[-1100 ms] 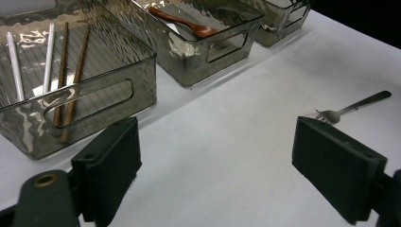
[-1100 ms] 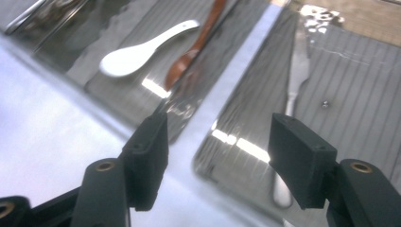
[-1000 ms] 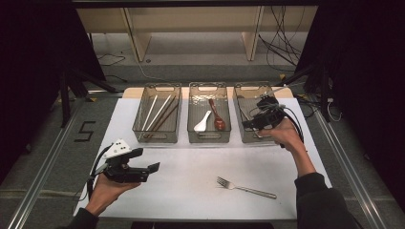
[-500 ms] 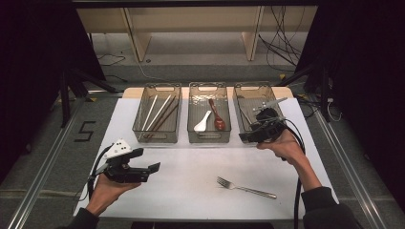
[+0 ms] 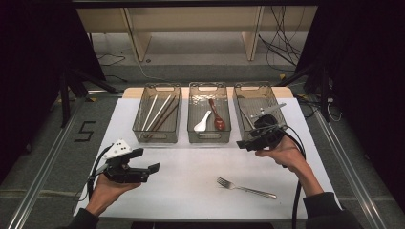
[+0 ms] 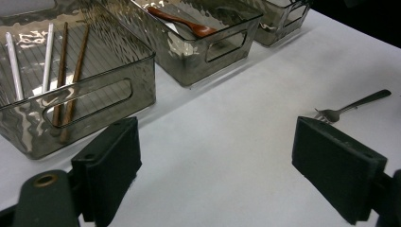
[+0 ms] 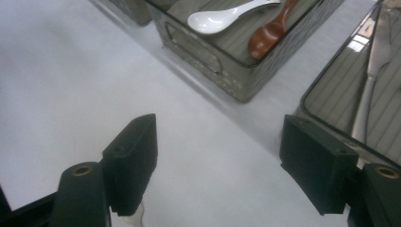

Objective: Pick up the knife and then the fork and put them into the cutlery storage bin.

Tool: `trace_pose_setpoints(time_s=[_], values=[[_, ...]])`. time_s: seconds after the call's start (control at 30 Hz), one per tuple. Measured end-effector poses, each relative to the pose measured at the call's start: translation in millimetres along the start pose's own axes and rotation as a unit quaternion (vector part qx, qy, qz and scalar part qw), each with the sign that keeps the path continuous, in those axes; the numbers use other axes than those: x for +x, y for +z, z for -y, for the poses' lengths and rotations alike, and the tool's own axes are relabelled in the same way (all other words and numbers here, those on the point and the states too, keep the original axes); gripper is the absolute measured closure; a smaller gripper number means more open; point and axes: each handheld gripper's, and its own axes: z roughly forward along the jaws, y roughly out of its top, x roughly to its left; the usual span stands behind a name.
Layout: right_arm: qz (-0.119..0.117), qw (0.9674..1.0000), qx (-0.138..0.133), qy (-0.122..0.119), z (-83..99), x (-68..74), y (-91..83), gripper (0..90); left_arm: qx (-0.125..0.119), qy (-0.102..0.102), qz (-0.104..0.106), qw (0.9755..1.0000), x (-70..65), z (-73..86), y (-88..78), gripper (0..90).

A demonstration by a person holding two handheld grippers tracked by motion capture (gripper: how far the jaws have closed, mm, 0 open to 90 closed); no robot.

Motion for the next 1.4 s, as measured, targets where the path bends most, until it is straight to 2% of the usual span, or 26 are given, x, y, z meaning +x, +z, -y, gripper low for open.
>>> trace_pose_setpoints(time_s=[0.3, 0.53, 0.93, 1.03, 1.2, 1.4], values=[[-0.008, 0.9996, 0.021, -0.018, 10.7, 12.8, 1.6, 29.3, 0.0, 0.001, 0.001, 1.0, -0.5, -0.2, -0.3, 15.5], [-0.014, 0.9972, 0.059, -0.043, 22.4, 25.3, 6.7, 29.8, -0.001, 0.002, 0.0, 1.0, -1.0, 0.0, -0.4, 15.5], [-0.015, 0.9893, 0.127, -0.071, 47.0, 38.4, 20.0, 34.6, -0.001, 0.002, 0.001, 1.0, -1.2, -0.1, -0.5, 15.5], [-0.023, 0.9871, 0.141, -0.072, 53.1, 39.8, 23.6, 37.6, 0.0, 0.002, 0.001, 1.0, -1.2, 0.0, -0.2, 15.5], [-0.023, 0.9813, 0.171, -0.085, 60.9, 43.0, 29.4, 42.5, 0.0, 0.002, 0.002, 1.0, -1.5, 0.0, -0.3, 15.5], [-0.021, 0.9757, 0.195, -0.097, 66.8, 47.0, 35.3, 49.8, 0.002, 0.002, 0.001, 1.0, -1.3, 0.0, -0.1, 15.5]])
